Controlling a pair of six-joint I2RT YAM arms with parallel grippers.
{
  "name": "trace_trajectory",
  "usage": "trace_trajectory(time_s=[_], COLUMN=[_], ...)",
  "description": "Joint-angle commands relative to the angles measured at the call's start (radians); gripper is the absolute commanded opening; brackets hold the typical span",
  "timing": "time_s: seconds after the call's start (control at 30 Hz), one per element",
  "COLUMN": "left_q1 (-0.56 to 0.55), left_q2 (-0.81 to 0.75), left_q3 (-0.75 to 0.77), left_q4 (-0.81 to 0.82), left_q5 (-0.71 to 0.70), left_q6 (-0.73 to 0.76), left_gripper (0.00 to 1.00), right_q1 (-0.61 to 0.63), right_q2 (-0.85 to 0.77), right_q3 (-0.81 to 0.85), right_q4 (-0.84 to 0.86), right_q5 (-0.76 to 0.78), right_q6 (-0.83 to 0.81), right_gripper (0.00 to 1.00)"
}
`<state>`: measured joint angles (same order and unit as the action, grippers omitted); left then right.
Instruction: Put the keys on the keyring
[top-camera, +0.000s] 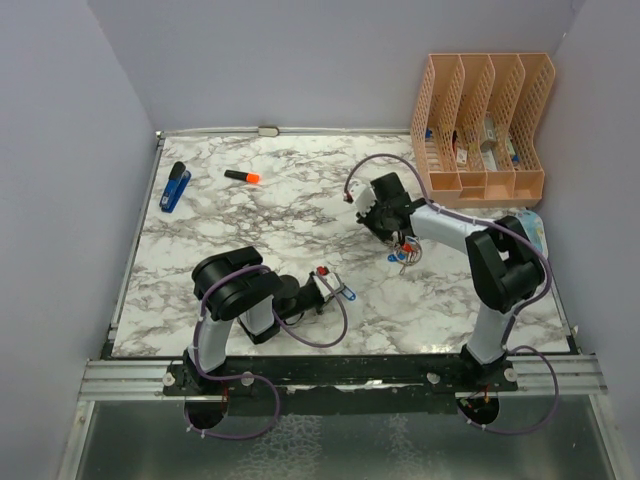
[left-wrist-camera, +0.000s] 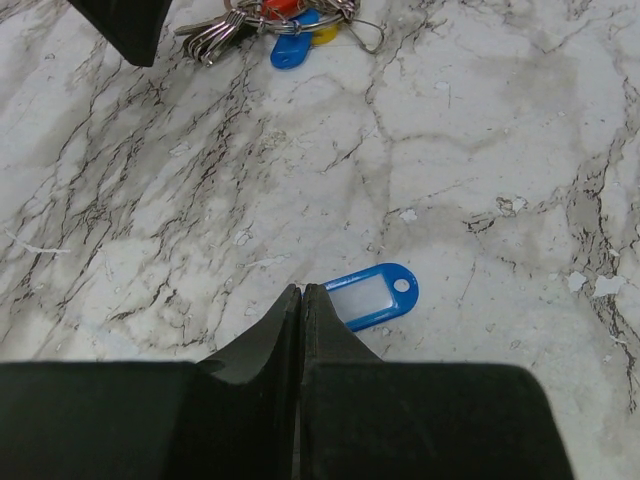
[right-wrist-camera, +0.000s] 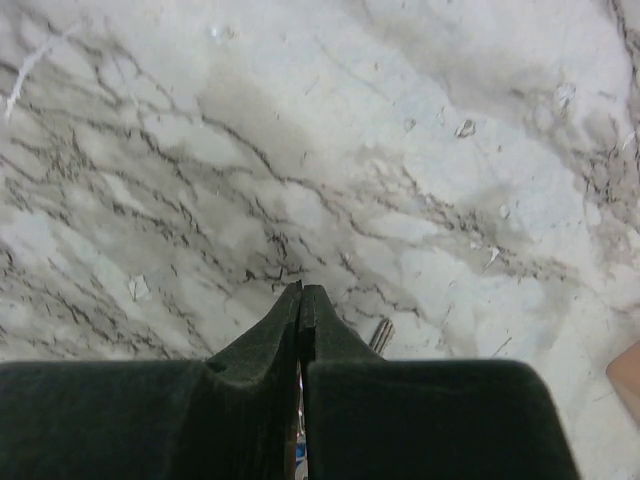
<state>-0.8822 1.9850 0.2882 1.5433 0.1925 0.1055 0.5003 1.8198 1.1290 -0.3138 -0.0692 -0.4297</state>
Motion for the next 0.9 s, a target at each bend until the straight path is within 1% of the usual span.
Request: trace_trajectory(time_s=[0.0,0.1,0.17,0.23,0.27,0.3,0.33,0.43,0.5,0.57,0.63,0.7,0.87], left_q1=[0.013,0.015,0.017,0.02,0.02,0.021,0.023,0.026,0.027,0.028,0.028,0.029,0.029], left_q2=[0.031,0.031,0.028,0.026,0.026,0.026,0.026,0.027,0.025,0.019,0.016,0.016,0.019], left_q3=[-0.004,-0.004,-0.004,-0.004,-0.004,-0.004,-0.005,-0.005,-0.007,-0.009,-0.01,-0.011,-0.01], left_q4=[0.244,0.244,0.244,0.244,0.244,0.244,0.244,0.243,0.244,0.244,0.244,0.244,0.244], left_q5=[-0.033,-0.034,-0.036,-0.036,-0.037,-0.038,-0.038,-0.032,-0.029,-0.028,-0.025,-0.019,-0.002], left_q6=[-0.015,-0.013,-0.014,-0.014,-0.013,-0.015,-0.016,-0.019,-0.02,-0.019,-0.019,-0.023,-0.028], left_gripper=[0.0,0.0,0.0,0.0,0.0,0.0,0.0,0.0,0.0,0.0,0.0,0.0,0.0], right_q1=[-0.002,-0.002,-0.003,-0.003,-0.003,-0.003,-0.004,-0.004,-0.003,-0.004,-0.003,-0.003,-0.007], right_q2=[0.057,0.087,0.079,0.023,-0.022,-0.044,-0.056,-0.077,-0.112,-0.163,-0.212,-0.249,-0.296], right_q3=[0.1,0.167,0.192,0.171,0.156,0.162,0.186,0.236,0.222,0.18,0.115,0.054,-0.05], right_q4=[-0.023,-0.067,-0.102,-0.135,-0.165,-0.225,-0.318,-0.579,-0.653,-0.672,-0.665,-0.651,-0.546], right_q5=[-0.043,-0.041,0.019,0.066,0.089,0.119,0.151,0.191,0.188,0.193,0.197,0.193,0.216], right_q6=[0.07,0.097,0.132,0.163,0.2,0.244,0.311,0.515,0.645,0.759,0.832,0.873,0.919], right_gripper=[0.01,0.01,0.04,0.1,0.18,0.25,0.28,0.27,0.27,0.27,0.32,0.35,0.35])
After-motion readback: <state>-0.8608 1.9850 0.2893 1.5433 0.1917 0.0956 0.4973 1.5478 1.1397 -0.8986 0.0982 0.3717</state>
